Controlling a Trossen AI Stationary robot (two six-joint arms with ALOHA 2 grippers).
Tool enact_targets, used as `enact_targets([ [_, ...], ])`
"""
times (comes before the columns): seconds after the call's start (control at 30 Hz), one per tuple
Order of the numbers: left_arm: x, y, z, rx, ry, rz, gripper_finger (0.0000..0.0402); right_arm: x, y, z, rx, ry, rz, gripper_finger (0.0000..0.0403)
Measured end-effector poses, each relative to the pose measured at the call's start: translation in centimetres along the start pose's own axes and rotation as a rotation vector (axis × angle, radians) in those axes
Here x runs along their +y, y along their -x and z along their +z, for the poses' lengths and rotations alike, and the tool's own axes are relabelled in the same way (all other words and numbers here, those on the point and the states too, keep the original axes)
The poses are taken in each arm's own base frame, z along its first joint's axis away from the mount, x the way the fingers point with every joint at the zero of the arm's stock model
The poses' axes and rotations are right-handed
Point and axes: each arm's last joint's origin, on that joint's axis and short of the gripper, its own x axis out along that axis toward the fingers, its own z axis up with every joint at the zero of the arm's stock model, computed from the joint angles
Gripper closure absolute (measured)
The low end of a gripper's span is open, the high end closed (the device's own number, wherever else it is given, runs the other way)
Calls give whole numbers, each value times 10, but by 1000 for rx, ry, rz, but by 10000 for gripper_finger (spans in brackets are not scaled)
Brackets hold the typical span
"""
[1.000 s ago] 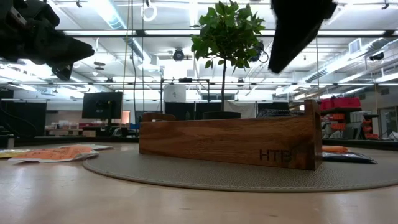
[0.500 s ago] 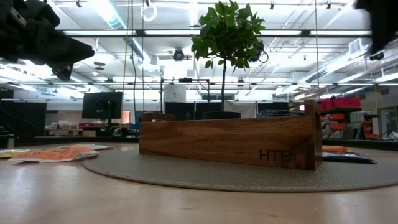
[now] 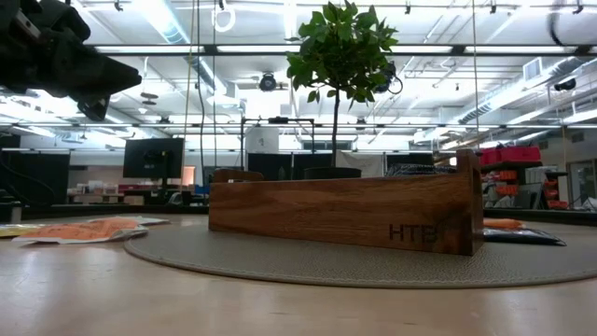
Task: Pick & Place Tea
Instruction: Put the black tea bag into the right section of the wooden organizer
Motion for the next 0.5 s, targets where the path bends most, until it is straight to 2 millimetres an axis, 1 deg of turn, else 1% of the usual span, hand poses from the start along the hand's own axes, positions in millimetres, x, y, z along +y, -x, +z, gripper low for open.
enact_targets([
  [0.13, 0, 0, 0, 0, 7, 0, 344, -6, -20, -5, 113, -39, -32, 192],
  [0.33, 0, 0, 0, 0, 14, 0, 344, -11, -32, -4, 118, -38, -51, 190],
  [0.5, 0, 0, 0, 0, 14, 1, 344, -12, -50, -5, 120, -13, -11, 190],
])
